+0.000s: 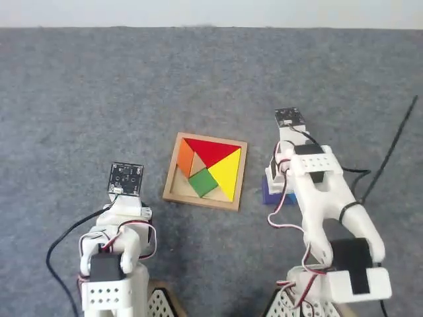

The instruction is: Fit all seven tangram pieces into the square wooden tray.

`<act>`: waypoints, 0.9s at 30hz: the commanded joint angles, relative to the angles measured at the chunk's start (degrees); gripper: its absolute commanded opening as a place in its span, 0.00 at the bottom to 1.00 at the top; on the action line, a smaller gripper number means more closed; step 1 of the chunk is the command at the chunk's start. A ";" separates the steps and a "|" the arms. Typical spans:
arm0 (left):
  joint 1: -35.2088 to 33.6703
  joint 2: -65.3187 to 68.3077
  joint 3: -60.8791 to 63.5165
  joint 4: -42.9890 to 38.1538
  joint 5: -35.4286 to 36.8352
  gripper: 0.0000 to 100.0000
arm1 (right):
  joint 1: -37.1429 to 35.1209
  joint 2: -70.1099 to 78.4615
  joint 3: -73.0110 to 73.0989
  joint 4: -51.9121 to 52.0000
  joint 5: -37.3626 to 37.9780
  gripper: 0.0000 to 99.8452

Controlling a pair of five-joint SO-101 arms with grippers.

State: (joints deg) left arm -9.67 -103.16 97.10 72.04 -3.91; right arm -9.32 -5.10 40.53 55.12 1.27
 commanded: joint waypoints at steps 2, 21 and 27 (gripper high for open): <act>0.35 -0.97 -0.57 0.18 -0.09 0.02 | 0.48 0.40 -3.34 -0.31 -3.16 0.25; 0.35 -0.97 -0.57 0.18 -0.09 0.02 | 0.48 5.67 -5.45 -2.59 -3.78 0.18; 0.35 -0.97 -0.57 0.18 -0.09 0.02 | 0.48 6.37 -5.27 -1.80 -3.87 0.18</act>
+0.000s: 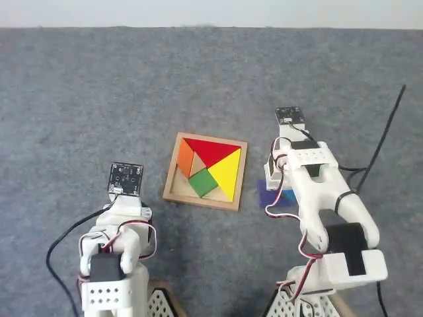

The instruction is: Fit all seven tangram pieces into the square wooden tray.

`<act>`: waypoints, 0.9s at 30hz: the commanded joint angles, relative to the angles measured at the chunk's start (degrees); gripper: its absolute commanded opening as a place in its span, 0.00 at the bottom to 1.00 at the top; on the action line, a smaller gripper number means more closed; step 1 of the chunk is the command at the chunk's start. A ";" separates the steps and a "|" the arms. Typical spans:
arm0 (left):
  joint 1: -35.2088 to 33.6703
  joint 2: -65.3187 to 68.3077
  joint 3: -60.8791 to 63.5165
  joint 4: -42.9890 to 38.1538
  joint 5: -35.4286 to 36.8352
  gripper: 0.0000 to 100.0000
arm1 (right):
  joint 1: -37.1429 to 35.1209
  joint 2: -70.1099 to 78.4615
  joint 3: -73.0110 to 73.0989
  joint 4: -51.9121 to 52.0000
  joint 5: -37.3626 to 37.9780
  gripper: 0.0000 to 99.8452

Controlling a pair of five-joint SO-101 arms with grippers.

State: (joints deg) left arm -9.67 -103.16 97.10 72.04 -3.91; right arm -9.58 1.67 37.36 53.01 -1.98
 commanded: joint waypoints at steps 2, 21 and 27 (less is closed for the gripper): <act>0.35 -0.97 -0.57 0.18 -0.09 0.02 | 0.84 -0.57 -2.11 1.27 -2.20 0.18; 0.35 -0.97 -0.57 0.18 -0.09 0.02 | 4.44 -0.66 -8.18 7.78 -10.81 0.08; 0.35 -0.97 -0.57 0.18 -0.09 0.02 | 3.82 -0.75 -9.41 12.35 2.81 0.12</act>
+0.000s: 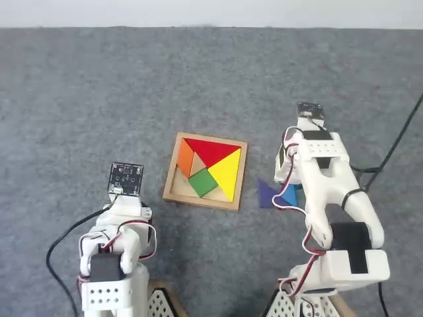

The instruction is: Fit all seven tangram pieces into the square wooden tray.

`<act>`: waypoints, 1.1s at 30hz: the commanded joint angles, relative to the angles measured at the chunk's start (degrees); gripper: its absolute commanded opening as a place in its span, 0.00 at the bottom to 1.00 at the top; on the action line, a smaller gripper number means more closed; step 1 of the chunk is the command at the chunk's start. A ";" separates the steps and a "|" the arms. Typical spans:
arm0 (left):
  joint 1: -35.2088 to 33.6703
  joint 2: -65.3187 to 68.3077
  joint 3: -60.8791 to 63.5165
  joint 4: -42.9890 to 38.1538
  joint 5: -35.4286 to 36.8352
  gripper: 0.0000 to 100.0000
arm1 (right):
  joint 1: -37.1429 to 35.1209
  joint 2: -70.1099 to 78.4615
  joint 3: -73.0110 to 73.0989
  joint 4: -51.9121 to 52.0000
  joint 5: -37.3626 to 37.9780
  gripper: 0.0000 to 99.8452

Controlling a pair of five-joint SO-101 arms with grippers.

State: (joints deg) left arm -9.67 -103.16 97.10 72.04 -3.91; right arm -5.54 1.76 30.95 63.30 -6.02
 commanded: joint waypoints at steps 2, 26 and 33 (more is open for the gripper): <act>0.35 -0.97 -0.57 0.18 -0.09 0.02 | -0.40 -1.10 -1.85 1.63 8.00 0.17; 0.35 -0.97 -0.57 0.18 -0.09 0.02 | -2.95 -6.64 9.32 -4.88 12.13 0.19; 0.35 -0.97 -0.57 0.18 -0.09 0.02 | -2.86 -5.32 9.32 -4.97 11.69 0.16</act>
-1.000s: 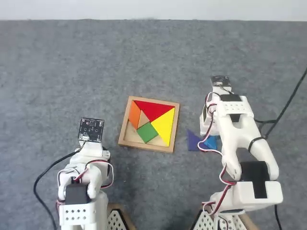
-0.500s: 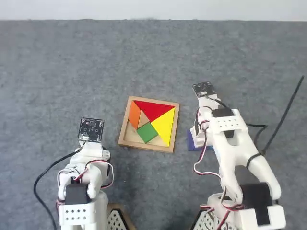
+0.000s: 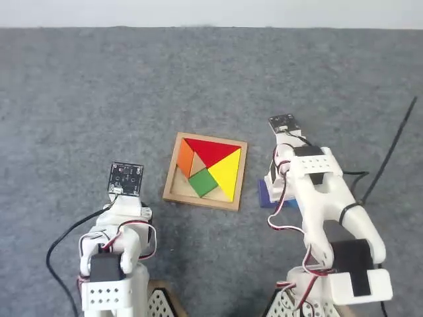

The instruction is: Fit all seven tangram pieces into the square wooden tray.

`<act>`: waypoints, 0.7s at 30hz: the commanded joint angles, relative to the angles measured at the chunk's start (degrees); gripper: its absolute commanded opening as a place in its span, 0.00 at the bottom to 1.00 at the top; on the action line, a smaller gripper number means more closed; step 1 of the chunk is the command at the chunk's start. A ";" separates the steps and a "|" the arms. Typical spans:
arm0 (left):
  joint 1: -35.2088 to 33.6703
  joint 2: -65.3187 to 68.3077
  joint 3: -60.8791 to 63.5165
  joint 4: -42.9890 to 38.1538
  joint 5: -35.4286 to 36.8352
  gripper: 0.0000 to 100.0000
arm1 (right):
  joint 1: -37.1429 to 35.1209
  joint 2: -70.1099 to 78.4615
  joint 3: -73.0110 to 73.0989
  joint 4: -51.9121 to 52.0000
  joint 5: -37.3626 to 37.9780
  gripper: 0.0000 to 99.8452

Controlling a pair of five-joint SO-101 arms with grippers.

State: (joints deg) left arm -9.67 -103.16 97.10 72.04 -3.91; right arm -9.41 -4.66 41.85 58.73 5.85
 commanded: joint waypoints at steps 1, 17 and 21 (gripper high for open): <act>0.35 -0.97 -0.57 0.18 -0.09 0.02 | 1.01 1.10 -1.76 -0.40 -0.97 0.14; 0.35 -0.97 -0.57 0.18 -0.09 0.02 | 11.21 -4.97 -4.04 0.31 -8.09 0.09; 0.35 -0.97 -0.57 0.18 -0.09 0.02 | 11.21 -6.46 -4.04 0.57 -11.43 0.10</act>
State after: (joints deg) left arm -9.67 -103.16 97.10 72.04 -3.91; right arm 1.58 -7.74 40.35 58.73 -3.47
